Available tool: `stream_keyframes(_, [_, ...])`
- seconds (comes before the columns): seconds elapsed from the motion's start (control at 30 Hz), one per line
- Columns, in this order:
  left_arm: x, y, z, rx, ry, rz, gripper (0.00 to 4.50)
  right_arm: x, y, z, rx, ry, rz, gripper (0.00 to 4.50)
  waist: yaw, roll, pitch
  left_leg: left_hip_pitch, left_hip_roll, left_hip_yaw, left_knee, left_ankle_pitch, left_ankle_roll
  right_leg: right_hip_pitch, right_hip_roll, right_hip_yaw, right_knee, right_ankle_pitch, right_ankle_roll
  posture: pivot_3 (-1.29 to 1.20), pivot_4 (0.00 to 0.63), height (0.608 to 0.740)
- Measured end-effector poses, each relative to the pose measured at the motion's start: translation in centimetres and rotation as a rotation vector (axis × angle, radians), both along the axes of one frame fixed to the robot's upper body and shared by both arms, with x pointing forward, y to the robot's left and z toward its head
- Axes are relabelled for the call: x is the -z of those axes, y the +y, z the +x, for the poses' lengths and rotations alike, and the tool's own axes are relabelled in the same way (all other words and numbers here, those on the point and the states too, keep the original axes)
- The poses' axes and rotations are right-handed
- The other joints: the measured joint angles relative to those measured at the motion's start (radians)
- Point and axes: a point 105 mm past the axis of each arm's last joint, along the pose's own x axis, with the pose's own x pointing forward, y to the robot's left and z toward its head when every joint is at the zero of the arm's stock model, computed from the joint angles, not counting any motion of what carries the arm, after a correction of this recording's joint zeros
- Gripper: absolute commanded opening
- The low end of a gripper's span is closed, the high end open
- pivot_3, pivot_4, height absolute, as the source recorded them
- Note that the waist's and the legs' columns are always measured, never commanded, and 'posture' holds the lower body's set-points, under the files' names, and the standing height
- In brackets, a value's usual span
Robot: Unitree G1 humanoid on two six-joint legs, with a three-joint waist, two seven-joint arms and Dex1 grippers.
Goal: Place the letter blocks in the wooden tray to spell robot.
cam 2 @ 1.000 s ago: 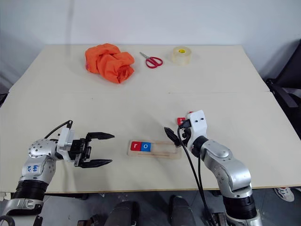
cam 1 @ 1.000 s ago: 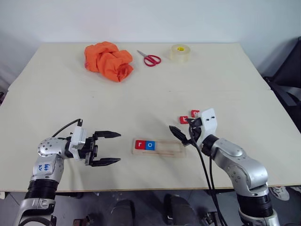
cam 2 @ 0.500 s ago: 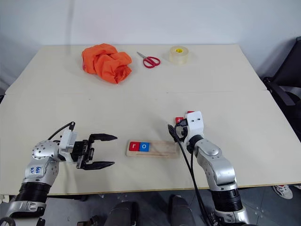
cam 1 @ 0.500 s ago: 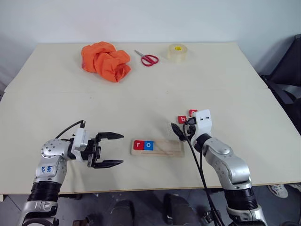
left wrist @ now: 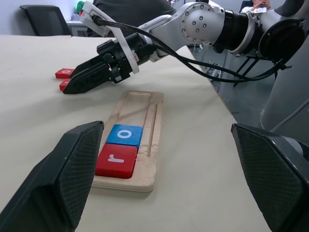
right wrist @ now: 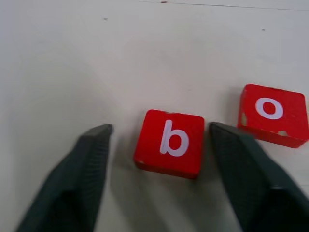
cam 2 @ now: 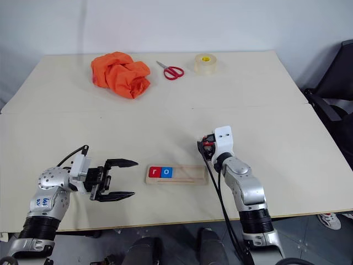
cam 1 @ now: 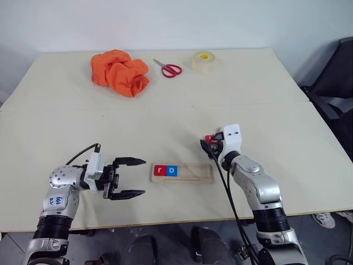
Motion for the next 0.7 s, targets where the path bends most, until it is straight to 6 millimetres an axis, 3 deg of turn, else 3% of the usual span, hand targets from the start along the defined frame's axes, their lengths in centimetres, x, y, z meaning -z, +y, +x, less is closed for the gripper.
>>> stream_keyframes(0.07, [0.0, 0.0, 0.0, 0.0, -0.001, -0.001, 4.5, 0.0, 0.1, -0.1, -0.002, 0.004, -0.005, 1.53, -0.001, 0.0, 0.0, 0.0, 0.0, 0.0, 0.0, 0.0, 0.0, 0.0, 0.0, 0.0, 0.0, 0.0, 0.0, 0.0, 0.15, 0.74])
stream_keyframes(0.1, [0.0, 0.0, 0.0, 0.0, -0.001, -0.001, 4.5, 0.0, 0.2, -0.1, -0.002, 0.005, -0.006, 1.48, 0.0, 0.0, 0.0, 0.0, 0.0, 0.0, 0.0, 0.0, 0.0, 0.0, 0.0, 0.0, 0.0, 0.0, 0.0, 0.0, 0.15, 0.74])
stream_keyframes(0.23, [0.0, 0.0, 0.1, 0.0, 0.0, -0.005, 4.5, -0.4, 0.2, -0.6, -0.009, -0.001, -0.006, 1.48, 0.001, 0.0, 0.0, -0.001, 0.0, 0.0, 0.0, 0.0, 0.0, -0.001, 0.0, 0.0, 0.0, 0.0, 0.0, 0.0, 0.15, 0.74])
stream_keyframes(0.37, [0.2, 0.1, 0.4, -0.008, 0.015, -0.01, 4.5, -3.5, 0.0, -2.8, -0.06, -0.078, 0.0, 1.48, 0.004, 0.0, 0.0, -0.002, 0.0, 0.0, -0.001, 0.0, 0.0, -0.002, 0.0, 0.0, -0.001, 0.0, 0.0, 0.0, 0.15, 0.74])
stream_keyframes(0.47, [0.5, 0.5, 0.9, -0.029, 0.023, -0.012, 4.5, -4.5, -1.3, -4.8, -0.067, -0.086, -0.015, 1.48, 0.007, 0.0, 0.0, -0.003, 0.0, -0.001, -0.001, 0.0, 0.0, -0.001, 0.0, -0.002, -0.003, 0.0, 0.0, 0.0, 0.15, 0.74])
stream_keyframes(0.57, [0.8, 0.7, 1.2, -0.026, 0.029, 0.017, 4.5, -3.9, -2.8, -6.8, -0.03, -0.039, -0.028, 1.48, 0.007, 0.0, 0.0, -0.003, 0.0, -0.002, -0.002, 0.0, 0.0, -0.001, 0.0, -0.002, -0.003, 0.0, 0.0, 0.0, 0.15, 0.74])
stream_keyframes(0.7, [1.4, 0.9, 1.7, -0.024, 0.031, 0.053, 4.5, -1.6, -5.0, -10.5, 0.092, 0.084, -0.057, 1.48, 0.009, 0.0, 0.0, -0.003, 0.0, -0.002, -0.004, 0.0, 0.0, -0.002, 0.0, -0.003, -0.005, -0.001, -0.001, 0.0, 0.15, 0.74])
